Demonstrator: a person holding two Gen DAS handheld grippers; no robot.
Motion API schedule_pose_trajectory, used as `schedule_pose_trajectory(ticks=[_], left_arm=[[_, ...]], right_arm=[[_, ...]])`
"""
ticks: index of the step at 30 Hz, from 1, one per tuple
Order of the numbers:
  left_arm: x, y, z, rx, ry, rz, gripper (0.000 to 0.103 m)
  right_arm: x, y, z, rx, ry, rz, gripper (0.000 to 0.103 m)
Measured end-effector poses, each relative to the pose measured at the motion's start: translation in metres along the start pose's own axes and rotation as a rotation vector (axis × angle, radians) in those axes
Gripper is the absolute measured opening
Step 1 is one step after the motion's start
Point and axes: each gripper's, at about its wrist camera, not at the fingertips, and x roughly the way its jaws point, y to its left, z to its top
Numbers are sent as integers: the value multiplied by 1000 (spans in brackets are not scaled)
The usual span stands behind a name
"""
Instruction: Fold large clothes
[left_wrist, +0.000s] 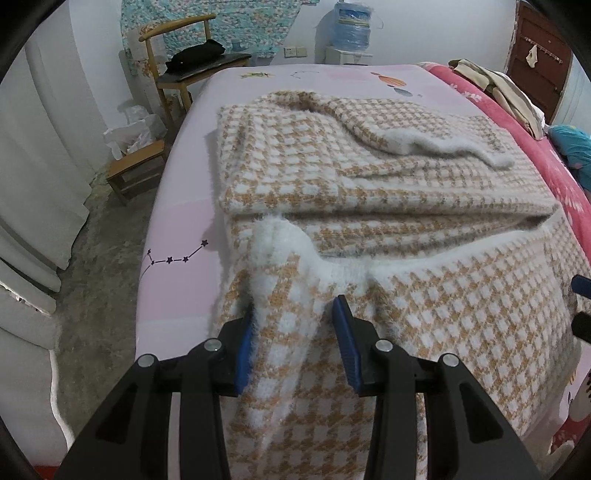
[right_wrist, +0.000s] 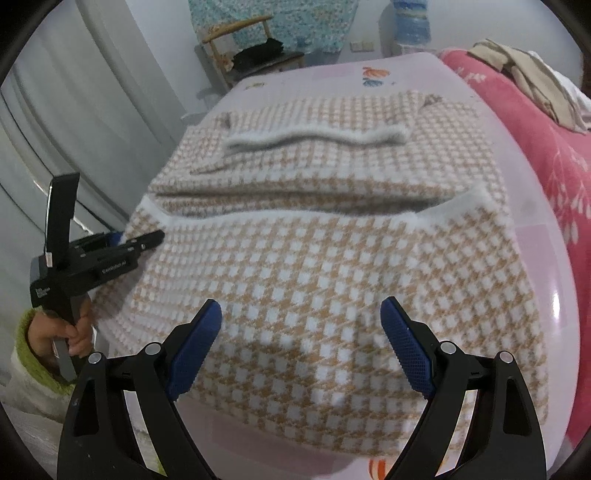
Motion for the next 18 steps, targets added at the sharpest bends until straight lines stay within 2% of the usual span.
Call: schedule_pose_trajectory(ticks=[9, 18], left_arm=[[1, 0, 1, 1, 0, 1, 38], [1, 0, 0, 0, 0, 2, 38]], right_arm=[[-12, -16, 4, 48, -30, 6, 84], [-11, -14, 3, 43, -31, 9, 84]])
